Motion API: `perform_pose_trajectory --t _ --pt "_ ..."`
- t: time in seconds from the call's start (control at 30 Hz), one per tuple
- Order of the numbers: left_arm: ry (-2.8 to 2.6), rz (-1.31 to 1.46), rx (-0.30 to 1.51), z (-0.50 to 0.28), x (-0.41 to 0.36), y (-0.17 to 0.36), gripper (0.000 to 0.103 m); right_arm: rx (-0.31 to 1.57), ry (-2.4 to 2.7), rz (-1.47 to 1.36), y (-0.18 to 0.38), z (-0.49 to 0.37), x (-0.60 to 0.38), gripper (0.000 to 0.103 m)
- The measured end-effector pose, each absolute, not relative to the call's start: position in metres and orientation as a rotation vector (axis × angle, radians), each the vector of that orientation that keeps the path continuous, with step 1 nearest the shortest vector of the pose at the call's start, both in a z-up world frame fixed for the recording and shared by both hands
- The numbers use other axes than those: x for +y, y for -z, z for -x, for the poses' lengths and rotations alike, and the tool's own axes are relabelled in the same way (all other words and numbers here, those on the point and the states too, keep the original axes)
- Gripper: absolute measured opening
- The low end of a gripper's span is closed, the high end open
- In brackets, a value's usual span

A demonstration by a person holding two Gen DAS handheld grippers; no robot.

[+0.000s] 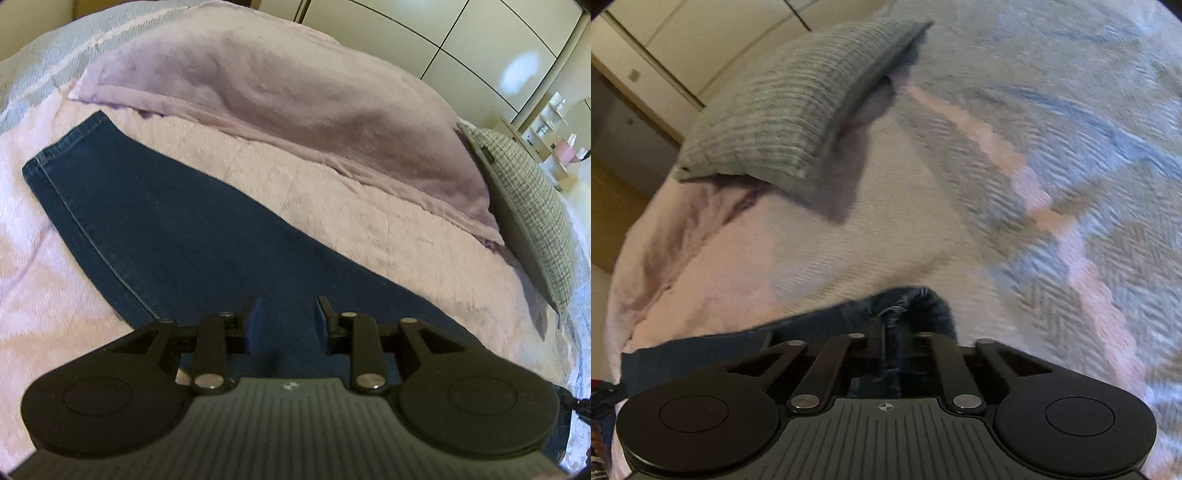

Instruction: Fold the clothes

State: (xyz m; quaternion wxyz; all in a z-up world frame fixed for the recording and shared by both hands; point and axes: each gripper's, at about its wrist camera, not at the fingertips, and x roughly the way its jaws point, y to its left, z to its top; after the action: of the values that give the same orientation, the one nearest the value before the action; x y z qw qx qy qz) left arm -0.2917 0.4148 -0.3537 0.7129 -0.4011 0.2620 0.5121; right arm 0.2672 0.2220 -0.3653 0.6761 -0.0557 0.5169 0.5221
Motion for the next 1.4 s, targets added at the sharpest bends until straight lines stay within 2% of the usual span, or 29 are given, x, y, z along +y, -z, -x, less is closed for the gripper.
perform_pose_trajectory --t 0.13,0.2,0.23,0.3,0.37,0.4,0.47,0.53,0.73,0.93,1.03,1.07,1.1,1.17,1.27,1.4 --pt "-1.146 0.891 0.587 0.284 0.409 0.353 0.025 0.972 -1.213 0.117 0.343 -0.256 0.219 0.000" --pt "-1.146 0.883 0.580 0.281 0.406 0.352 0.025 0.938 -1.174 0.098 0.345 -0.262 0.217 0.000" --pt "-1.146 0.884 0.582 0.278 0.405 0.353 0.025 0.945 -1.149 0.097 0.351 -0.265 0.218 0.000" --pt "-1.145 0.893 0.596 0.272 0.402 0.357 0.025 1.135 -1.052 0.126 0.388 -0.279 0.233 0.002" --pt "-1.140 0.899 0.606 0.266 0.397 0.358 0.025 1.214 -1.008 0.095 0.401 -0.287 0.237 0.005" --pt "-1.132 0.898 0.605 0.264 0.393 0.357 0.025 1.209 -1.001 0.072 0.396 -0.287 0.235 0.008" --pt "-1.117 0.894 0.605 0.260 0.385 0.355 0.025 1.178 -0.997 0.054 0.378 -0.285 0.223 0.034" --pt "-1.113 0.904 0.603 0.259 0.379 0.353 0.025 1.132 -1.007 0.041 0.360 -0.282 0.198 0.041" --pt "-1.108 0.993 0.558 0.269 0.352 0.345 0.025 1.259 -1.168 0.044 0.347 -0.256 0.107 0.041" --pt "-1.107 1.005 0.584 0.279 0.321 0.341 0.025 1.361 -1.220 0.062 0.368 -0.234 0.086 0.041" --pt "-1.115 1.014 0.586 0.284 0.308 0.341 0.025 1.393 -1.275 0.056 0.375 -0.224 0.096 0.039" --pt "-1.117 1.017 0.587 0.286 0.304 0.341 0.025 1.394 -1.299 0.085 0.373 -0.217 0.099 0.010" --pt "-1.118 1.019 0.587 0.288 0.300 0.341 0.025 1.367 -1.296 0.153 0.369 -0.209 0.104 0.002" --pt "-1.121 1.024 0.589 0.291 0.293 0.340 0.025 1.311 -1.269 0.237 0.356 -0.199 0.107 0.001" --pt "-1.124 1.013 0.583 0.300 0.282 0.337 0.025 1.298 -1.230 0.195 0.335 -0.204 0.091 0.001" --pt "-1.148 1.027 0.592 0.313 0.271 0.341 0.026 1.332 -1.044 0.251 0.354 -0.214 0.072 0.000"
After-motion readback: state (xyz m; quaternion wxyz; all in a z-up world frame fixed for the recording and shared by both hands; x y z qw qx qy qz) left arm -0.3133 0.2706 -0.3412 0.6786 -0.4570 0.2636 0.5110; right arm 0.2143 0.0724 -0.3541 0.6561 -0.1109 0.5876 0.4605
